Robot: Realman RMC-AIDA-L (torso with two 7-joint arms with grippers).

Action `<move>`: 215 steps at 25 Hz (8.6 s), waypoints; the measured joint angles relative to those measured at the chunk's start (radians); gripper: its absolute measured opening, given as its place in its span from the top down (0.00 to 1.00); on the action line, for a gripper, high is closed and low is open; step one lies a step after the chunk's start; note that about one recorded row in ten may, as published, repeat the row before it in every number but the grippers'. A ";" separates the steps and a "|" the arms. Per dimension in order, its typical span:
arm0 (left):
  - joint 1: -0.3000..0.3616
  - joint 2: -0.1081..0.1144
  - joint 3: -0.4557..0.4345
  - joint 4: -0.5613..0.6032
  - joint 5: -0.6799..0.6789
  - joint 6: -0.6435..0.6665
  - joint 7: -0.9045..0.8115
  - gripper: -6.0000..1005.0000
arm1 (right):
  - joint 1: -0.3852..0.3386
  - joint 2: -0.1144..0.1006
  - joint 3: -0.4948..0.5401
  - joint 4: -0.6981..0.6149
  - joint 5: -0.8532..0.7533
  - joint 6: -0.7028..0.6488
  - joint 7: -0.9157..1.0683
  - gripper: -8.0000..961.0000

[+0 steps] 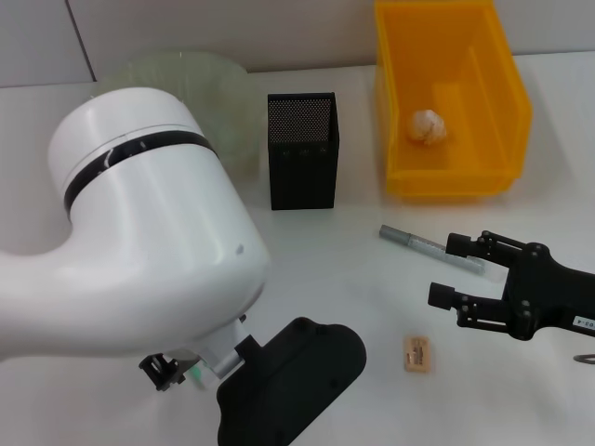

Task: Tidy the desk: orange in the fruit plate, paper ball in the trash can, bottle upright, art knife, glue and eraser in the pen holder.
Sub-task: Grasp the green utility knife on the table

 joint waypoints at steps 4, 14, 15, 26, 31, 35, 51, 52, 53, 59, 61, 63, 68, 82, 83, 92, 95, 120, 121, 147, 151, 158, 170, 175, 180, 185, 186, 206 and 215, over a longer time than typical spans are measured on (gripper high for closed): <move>-0.002 0.000 0.003 -0.005 0.003 -0.011 -0.011 0.42 | 0.000 0.000 0.000 0.000 0.000 0.000 0.000 0.13; -0.006 -0.001 0.005 -0.006 0.018 -0.010 -0.046 0.64 | 0.000 0.000 0.004 0.000 0.000 -0.011 0.000 0.13; -0.007 -0.001 0.005 -0.006 0.017 -0.007 -0.048 0.62 | 0.000 0.000 0.004 0.000 0.000 -0.011 0.000 0.13; -0.008 -0.002 0.022 -0.022 0.009 0.015 -0.037 0.42 | 0.002 0.000 0.002 -0.003 0.000 -0.012 0.005 0.13; -0.016 -0.002 0.030 -0.031 0.002 0.008 -0.028 0.42 | 0.002 0.000 -0.001 -0.005 0.000 -0.012 0.011 0.13; -0.028 -0.002 0.030 -0.031 -0.012 0.006 -0.021 0.42 | 0.002 0.000 -0.002 -0.006 0.000 -0.012 0.011 0.13; -0.033 -0.002 0.049 -0.046 -0.025 -0.005 0.004 0.44 | 0.000 0.000 0.002 -0.003 -0.005 -0.012 0.011 0.14; -0.033 -0.002 0.049 -0.046 -0.025 -0.004 0.005 0.44 | 0.000 0.000 0.002 -0.003 -0.005 -0.012 0.011 0.14; -0.033 -0.002 0.049 -0.046 -0.025 -0.004 0.005 0.44 | 0.000 0.000 0.002 -0.003 -0.005 -0.012 0.011 0.14; -0.033 -0.002 0.052 -0.045 -0.023 -0.012 0.005 0.52 | 0.000 0.000 -0.002 -0.005 -0.004 -0.012 0.011 0.14; -0.033 -0.002 0.052 -0.045 -0.022 -0.014 0.005 0.52 | 0.000 0.000 -0.002 -0.005 -0.004 -0.012 0.011 0.13; -0.033 -0.002 0.052 -0.045 -0.021 -0.017 0.005 0.52 | 0.000 0.000 -0.001 -0.005 -0.004 -0.013 0.011 0.13; -0.033 -0.002 0.055 -0.049 -0.019 -0.031 0.006 0.52 | 0.000 0.000 0.003 -0.005 -0.004 -0.020 0.011 0.13; -0.033 -0.002 0.069 -0.057 -0.020 -0.034 0.015 0.52 | 0.000 0.000 0.004 -0.008 -0.005 -0.023 0.011 0.13; -0.033 -0.002 0.069 -0.055 -0.020 -0.036 0.015 0.52 | 0.000 0.000 0.004 -0.008 -0.005 -0.023 0.011 0.13; -0.033 -0.002 0.070 -0.058 -0.019 -0.047 0.014 0.55 | 0.000 0.000 0.004 -0.007 -0.005 -0.023 0.011 0.13; -0.033 -0.002 0.070 -0.059 -0.018 -0.047 0.014 0.56 | 0.000 0.000 0.004 -0.007 -0.005 -0.023 0.011 0.13; -0.032 -0.002 0.063 -0.061 -0.007 -0.030 0.050 0.95 | 0.000 -0.001 0.004 -0.007 -0.005 -0.023 0.012 0.13; -0.032 -0.002 0.063 -0.061 -0.006 -0.030 0.050 0.95 | 0.000 -0.001 0.004 -0.008 -0.005 -0.023 0.012 0.13; -0.070 0.001 0.106 -0.005 0.012 0.003 -0.035 0.72 | 0.001 -0.001 0.006 -0.009 -0.001 -0.034 0.026 0.14; -0.078 0.007 0.085 0.007 -0.012 0.019 -0.024 0.69 | 0.002 0.000 0.007 -0.005 0.000 -0.034 0.026 0.14; -0.049 0.021 -0.103 0.065 -0.174 0.028 0.038 0.67 | 0.002 0.002 0.008 -0.009 0.003 -0.035 0.026 0.13; -0.007 0.021 -0.167 0.059 -0.213 0.080 0.041 0.56 | 0.009 -0.001 0.007 -0.009 0.003 -0.037 0.026 0.13; -0.015 0.030 -0.160 0.080 -0.200 0.097 0.039 0.51 | 0.011 0.002 0.007 -0.001 0.004 -0.035 0.026 0.14; -0.036 0.054 -0.131 0.091 -0.213 0.092 0.065 0.41 | 0.012 0.003 0.007 0.023 0.022 -0.030 0.026 0.13; -0.064 0.069 -0.126 0.104 -0.224 0.085 0.084 0.33 | 0.006 0.004 0.008 0.030 0.029 -0.029 0.026 0.13; -0.068 0.075 -0.125 0.111 -0.242 0.085 0.091 0.33 | 0.004 0.004 0.009 0.037 0.035 -0.030 0.022 0.13; 0.044 0.038 -0.313 0.054 -0.334 -0.005 -0.025 0.33 | 0.011 -0.002 0.014 0.034 0.052 -0.031 0.004 0.13; 0.186 0.007 -0.418 0.115 -0.328 -0.022 -0.272 0.33 | 0.012 -0.003 0.014 0.023 0.048 -0.026 0.003 0.13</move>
